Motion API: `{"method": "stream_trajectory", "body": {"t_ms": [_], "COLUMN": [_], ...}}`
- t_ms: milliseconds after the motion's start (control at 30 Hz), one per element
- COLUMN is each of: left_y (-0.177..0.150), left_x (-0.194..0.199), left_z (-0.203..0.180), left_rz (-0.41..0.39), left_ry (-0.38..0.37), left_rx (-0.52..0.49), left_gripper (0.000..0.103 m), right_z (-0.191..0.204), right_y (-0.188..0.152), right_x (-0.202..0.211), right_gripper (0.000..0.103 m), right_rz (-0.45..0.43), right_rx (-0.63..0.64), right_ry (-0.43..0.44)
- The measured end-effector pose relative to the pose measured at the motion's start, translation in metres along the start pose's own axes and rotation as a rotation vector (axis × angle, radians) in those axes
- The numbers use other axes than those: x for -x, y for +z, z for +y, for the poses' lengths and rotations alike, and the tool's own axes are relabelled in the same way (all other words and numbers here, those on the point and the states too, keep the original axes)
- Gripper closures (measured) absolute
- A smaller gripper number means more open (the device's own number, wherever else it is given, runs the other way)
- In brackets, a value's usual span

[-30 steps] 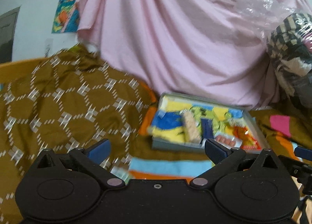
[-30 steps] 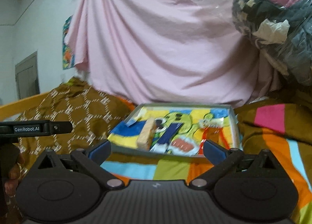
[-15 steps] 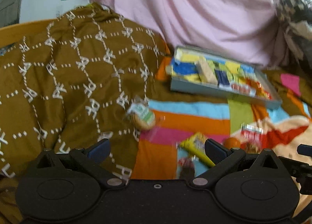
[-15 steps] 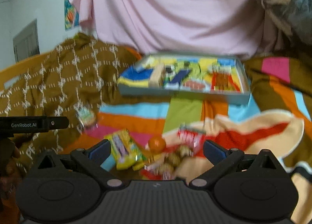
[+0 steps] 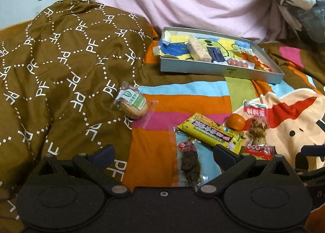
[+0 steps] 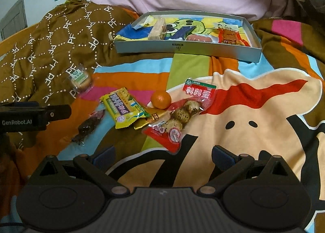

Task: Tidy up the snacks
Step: 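Move both tools back from the tray to the snack pile, then lower the left tool onto the brown dried-meat packet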

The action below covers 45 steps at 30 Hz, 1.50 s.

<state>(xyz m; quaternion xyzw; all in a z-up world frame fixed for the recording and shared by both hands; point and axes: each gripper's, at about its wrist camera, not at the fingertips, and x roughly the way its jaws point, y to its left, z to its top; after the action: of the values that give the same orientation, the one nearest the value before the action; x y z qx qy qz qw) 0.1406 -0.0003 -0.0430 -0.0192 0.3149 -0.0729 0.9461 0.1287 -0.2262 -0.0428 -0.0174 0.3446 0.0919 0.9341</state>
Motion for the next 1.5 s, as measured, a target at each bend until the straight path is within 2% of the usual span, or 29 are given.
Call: {"method": "stream_trajectory", "body": {"t_ms": [267, 567, 833, 1000, 1233, 1400, 1500], "left_y": [-0.003, -0.005, -0.005, -0.004, -0.005, -0.008, -0.008], "left_x": [-0.011, -0.029, -0.045, -0.047, -0.056, -0.06, -0.06], "left_z": [-0.001, 0.002, 0.001, 0.0, -0.008, -0.016, -0.016], "left_rz": [0.038, 0.083, 0.123, 0.122, 0.152, 0.155, 0.15], "left_ry": [-0.005, -0.067, -0.115, -0.158, -0.187, -0.16, -0.16], "left_rx": [-0.033, -0.014, -0.018, -0.03, -0.082, -0.139, -0.153], "left_gripper": [0.001, 0.001, 0.001, 0.002, 0.019, 0.03, 0.047], "right_z": [0.002, 0.007, 0.014, 0.013, 0.008, 0.01, 0.01], "right_y": [0.003, 0.004, 0.014, 0.02, 0.02, 0.021, 0.022], "right_x": [-0.007, -0.016, -0.023, -0.031, -0.035, -0.035, -0.037], "right_gripper": [0.0, 0.0, 0.0, 0.0, 0.0, 0.0, 0.0], "right_rz": [0.007, -0.004, -0.073, -0.085, -0.075, -0.084, -0.086], "right_rx": [0.004, 0.057, 0.225, 0.264, 0.254, 0.278, 0.277], "right_ry": [-0.006, -0.004, 0.015, 0.029, 0.023, 0.023, 0.025]}}
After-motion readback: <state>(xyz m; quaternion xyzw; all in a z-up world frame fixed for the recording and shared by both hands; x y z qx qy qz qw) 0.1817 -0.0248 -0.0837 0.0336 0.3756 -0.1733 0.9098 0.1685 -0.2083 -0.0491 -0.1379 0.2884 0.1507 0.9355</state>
